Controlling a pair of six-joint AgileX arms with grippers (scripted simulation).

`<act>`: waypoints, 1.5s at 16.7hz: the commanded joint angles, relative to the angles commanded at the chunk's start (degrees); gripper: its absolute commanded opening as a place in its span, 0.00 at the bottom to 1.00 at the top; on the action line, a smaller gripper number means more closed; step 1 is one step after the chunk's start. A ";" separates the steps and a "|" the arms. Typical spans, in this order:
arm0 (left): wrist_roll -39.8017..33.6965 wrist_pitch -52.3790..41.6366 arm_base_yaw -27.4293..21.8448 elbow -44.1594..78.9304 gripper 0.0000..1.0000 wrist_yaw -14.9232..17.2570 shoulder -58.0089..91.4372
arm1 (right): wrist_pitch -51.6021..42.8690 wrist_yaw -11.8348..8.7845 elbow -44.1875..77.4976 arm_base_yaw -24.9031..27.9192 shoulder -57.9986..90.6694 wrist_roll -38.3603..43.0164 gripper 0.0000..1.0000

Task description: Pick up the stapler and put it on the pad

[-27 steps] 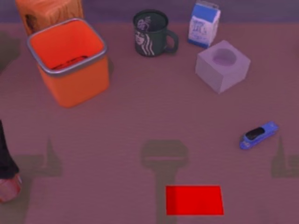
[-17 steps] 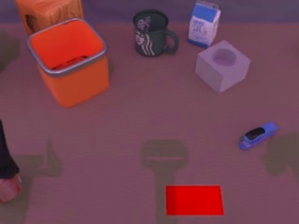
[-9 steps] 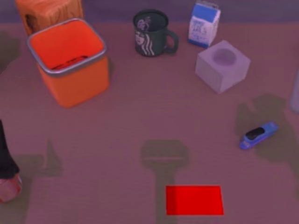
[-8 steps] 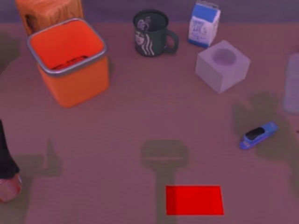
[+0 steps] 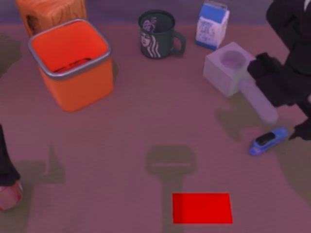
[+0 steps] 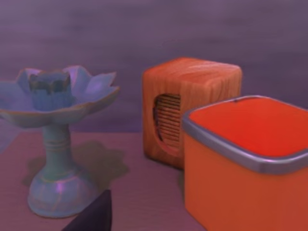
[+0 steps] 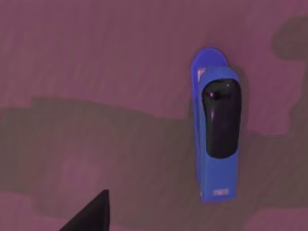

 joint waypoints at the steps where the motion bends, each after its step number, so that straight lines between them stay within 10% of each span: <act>1: 0.00 0.00 0.00 0.00 1.00 0.00 0.00 | -1.16 -0.03 1.80 0.37 2.05 -1.90 1.00; 23: 0.00 0.00 0.00 0.00 1.00 0.00 0.00 | 17.77 -0.02 -8.41 1.00 12.42 -4.39 1.00; 25: 0.00 0.00 0.00 0.00 1.00 0.00 0.00 | 17.77 -0.02 -8.41 1.00 12.42 -4.39 0.85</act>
